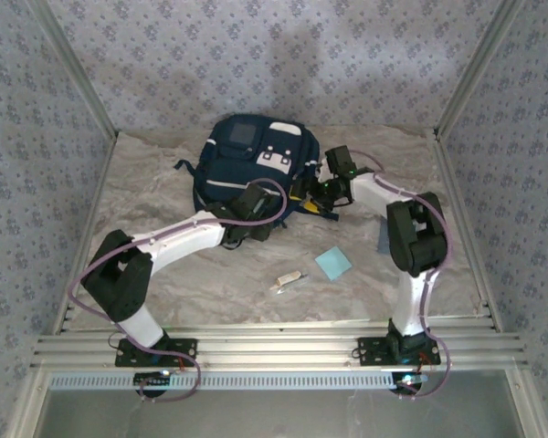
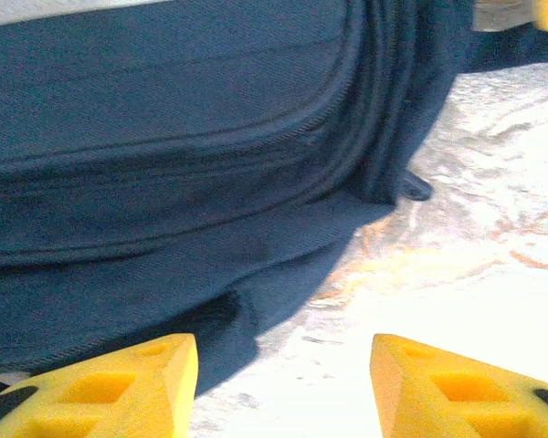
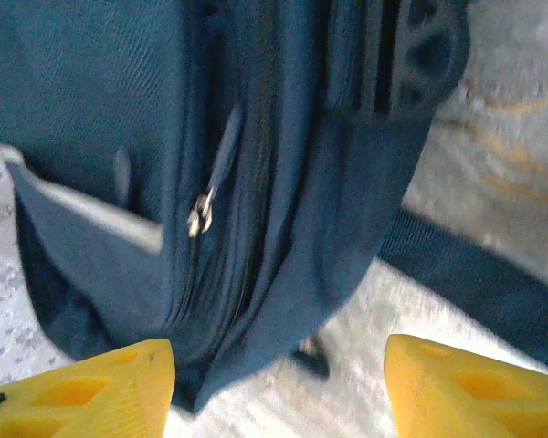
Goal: Pack books, pencil case, and school supplies into a backpack
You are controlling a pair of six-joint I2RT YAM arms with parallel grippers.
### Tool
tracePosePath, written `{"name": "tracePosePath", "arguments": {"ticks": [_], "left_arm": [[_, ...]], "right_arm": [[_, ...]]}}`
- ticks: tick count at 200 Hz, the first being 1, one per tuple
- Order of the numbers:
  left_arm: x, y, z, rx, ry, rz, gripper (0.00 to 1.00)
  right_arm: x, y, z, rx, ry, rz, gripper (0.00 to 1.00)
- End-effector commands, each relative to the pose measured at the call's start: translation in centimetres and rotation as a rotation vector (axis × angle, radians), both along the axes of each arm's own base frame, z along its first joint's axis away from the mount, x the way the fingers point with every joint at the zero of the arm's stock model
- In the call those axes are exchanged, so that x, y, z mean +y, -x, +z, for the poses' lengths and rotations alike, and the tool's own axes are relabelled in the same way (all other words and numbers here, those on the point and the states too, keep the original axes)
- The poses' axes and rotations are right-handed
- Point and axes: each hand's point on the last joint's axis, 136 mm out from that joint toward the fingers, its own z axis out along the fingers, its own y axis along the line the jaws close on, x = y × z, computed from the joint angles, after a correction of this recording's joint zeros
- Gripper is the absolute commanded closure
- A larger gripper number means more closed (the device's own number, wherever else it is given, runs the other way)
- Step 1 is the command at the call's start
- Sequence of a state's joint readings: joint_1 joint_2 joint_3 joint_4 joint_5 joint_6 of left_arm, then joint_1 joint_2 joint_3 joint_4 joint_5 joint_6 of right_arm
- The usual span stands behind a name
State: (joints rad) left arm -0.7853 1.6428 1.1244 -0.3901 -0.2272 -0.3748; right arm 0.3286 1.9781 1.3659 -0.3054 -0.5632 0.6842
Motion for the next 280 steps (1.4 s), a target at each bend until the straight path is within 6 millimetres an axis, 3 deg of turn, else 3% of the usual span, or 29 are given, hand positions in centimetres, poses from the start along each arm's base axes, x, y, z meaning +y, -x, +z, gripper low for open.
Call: {"name": "tracePosePath", "arguments": {"ticks": [1,33,65,99,152,202,233,263,280], "left_arm": [[-2.4,0.4,1.5,0.017,0.148,0.061,0.43],[-4.3,-0.5,0.0,0.054,0.205,0.153,0.41],[-5.2,-1.7,-1.6,0.064,0.167,0.228,0.40],[-3.8,-2.9,-3.3,0.040,0.047,0.307,0.40],[-4.9,-3.5,-3.9,0.067,0.109,0.369,0.39],[-5.3,-3.8,-6.0,0.141,0.118,0.458,0.43],[-6.7,-2.1,-4.1,0.121,0.145,0.412,0.45],[-6.7,-0.4,-2.5,0.119,0.180,0.393,0.45],[-6.3,-0.2,-2.8,0.109,0.166,0.405,0.45]], "right_arm": [[0.8,-1.7,-1.8,0.023,-0.011,-0.032,0.36],[2.4,-2.8,-3.3,0.040,-0.026,-0.063,0.43],[3.5,-3.0,-3.1,0.036,-0.108,-0.094,1.00],[5.2,-1.9,-1.9,0.025,-0.148,-0.069,1.00],[6.3,-1.5,-1.9,0.045,-0.188,-0.070,1.00],[6.9,-1.2,-1.6,0.041,-0.203,-0.069,1.00],[7.1,-1.5,-1.7,0.056,-0.232,-0.077,1.00],[7.9,-1.8,-1.0,0.061,-0.274,-0.071,1.00],[8.5,-1.7,-0.4,0.054,-0.281,-0.060,1.00]]}}
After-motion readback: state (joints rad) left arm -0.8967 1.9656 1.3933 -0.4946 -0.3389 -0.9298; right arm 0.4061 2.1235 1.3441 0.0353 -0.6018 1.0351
